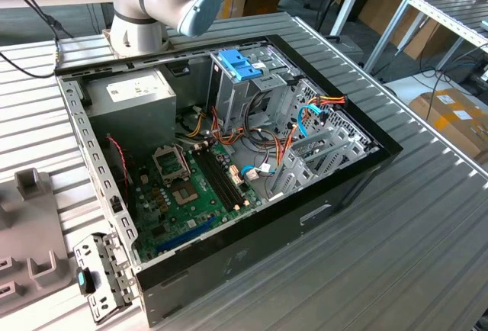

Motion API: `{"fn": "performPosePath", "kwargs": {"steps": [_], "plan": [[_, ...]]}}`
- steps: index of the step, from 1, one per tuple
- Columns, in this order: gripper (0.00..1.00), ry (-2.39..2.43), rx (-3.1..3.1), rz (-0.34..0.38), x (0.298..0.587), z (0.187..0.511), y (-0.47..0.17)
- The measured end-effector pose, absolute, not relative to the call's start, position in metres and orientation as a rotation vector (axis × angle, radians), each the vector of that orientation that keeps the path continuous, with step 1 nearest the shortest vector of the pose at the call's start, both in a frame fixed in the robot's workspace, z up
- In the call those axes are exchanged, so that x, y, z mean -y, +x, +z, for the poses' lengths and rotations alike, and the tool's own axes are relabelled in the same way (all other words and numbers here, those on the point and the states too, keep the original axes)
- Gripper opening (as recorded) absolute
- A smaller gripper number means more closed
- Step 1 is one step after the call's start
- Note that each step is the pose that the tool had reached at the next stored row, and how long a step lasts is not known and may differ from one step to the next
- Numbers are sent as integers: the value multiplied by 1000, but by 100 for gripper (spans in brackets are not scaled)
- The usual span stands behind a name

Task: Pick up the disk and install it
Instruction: 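Pick up the disk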

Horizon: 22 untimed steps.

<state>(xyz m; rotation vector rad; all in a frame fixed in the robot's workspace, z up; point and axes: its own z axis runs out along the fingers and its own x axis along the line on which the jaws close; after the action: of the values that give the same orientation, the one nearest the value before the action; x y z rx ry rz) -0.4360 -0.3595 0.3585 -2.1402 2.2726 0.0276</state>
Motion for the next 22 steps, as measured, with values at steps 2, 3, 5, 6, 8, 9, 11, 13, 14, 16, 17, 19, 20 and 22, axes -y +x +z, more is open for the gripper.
{"fn": "performPosePath", "kwargs": {"steps": [2, 3, 5, 6, 8, 9, 11, 13, 14, 16, 17, 19, 20, 22], "plan": [[35, -2140, -2272, 27, 359, 359, -436], [35, -2140, -2272, 27, 359, 359, -436], [35, -2140, -2272, 27, 359, 359, -436], [35, -2140, -2272, 27, 359, 359, -436], [35, -2140, -2272, 27, 359, 359, -436], [35, -2140, -2272, 27, 359, 359, -436], [35, -2140, -2272, 27, 359, 359, -436], [35, -2140, -2273, 27, 359, 360, -436], [35, -2140, -2273, 27, 359, 361, -436], [35, -2140, -2272, 27, 359, 367, -436], [35, -2141, -2272, 27, 359, 369, -436], [35, -2142, -2271, 27, 359, 377, -436], [35, -2142, -2271, 27, 359, 380, -436], [35, -2143, -2270, 27, 359, 394, -436]]}}
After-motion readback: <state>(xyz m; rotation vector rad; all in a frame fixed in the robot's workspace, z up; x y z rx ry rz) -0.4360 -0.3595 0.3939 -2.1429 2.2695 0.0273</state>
